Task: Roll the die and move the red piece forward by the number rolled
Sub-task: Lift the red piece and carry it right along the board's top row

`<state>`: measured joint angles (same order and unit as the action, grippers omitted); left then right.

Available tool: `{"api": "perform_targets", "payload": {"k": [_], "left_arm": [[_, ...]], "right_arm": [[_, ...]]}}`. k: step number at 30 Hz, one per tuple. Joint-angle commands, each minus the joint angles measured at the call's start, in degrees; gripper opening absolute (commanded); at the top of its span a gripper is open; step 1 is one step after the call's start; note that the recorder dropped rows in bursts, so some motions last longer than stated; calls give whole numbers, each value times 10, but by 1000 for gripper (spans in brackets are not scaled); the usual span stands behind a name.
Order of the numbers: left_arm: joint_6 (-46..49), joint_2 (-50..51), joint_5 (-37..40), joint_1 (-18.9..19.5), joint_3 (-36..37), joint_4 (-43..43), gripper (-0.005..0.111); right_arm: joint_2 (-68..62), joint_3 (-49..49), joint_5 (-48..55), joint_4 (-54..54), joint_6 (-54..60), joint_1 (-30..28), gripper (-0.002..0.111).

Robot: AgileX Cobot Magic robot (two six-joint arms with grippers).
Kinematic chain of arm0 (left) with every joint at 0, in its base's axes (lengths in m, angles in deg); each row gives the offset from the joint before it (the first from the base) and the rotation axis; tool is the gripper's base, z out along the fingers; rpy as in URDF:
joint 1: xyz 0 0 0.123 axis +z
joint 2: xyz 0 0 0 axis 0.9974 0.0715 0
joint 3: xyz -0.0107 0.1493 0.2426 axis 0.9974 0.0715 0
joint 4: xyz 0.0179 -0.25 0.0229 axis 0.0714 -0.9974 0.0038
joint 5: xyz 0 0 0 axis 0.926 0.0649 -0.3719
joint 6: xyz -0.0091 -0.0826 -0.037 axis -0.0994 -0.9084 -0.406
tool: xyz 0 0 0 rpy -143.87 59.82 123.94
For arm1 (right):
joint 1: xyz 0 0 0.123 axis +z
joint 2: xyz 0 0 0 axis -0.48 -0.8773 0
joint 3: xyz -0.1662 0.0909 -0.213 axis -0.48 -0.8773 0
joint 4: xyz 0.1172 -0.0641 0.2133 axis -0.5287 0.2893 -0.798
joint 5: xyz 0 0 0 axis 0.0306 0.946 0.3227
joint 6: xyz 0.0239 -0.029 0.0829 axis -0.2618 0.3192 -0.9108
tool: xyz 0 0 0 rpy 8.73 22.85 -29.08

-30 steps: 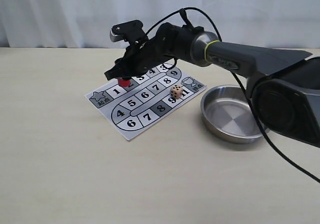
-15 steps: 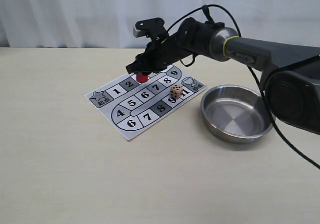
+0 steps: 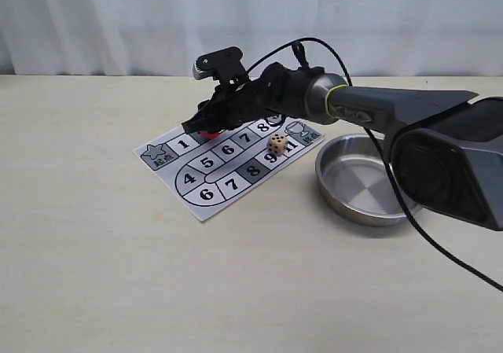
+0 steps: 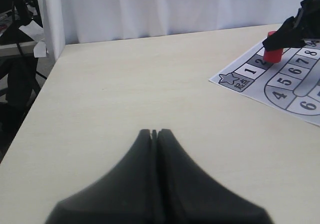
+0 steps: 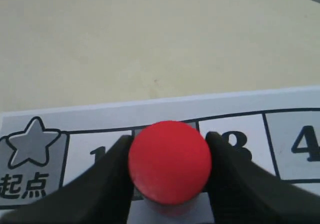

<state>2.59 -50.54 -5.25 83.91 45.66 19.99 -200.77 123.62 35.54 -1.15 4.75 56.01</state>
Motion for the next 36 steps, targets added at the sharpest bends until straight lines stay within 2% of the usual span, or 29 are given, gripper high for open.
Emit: {"api": "perform_targets", "payload": {"k": [1,16,26,36], "left_arm": [[-2,0,-6,0,1,-2,0],[-2,0,-6,0,1,-3,0],[-2,0,-6,0,1,-3,0],[-2,0,-6,0,1,-3,0]], "right_arm": [[-7,-5,-26,-4,0,3,4],[9,-5,-21,-4,-1,-4,4],[23,-5,21,10,36,-19,4],[32,-2,116,8,101,-74,4]]}}
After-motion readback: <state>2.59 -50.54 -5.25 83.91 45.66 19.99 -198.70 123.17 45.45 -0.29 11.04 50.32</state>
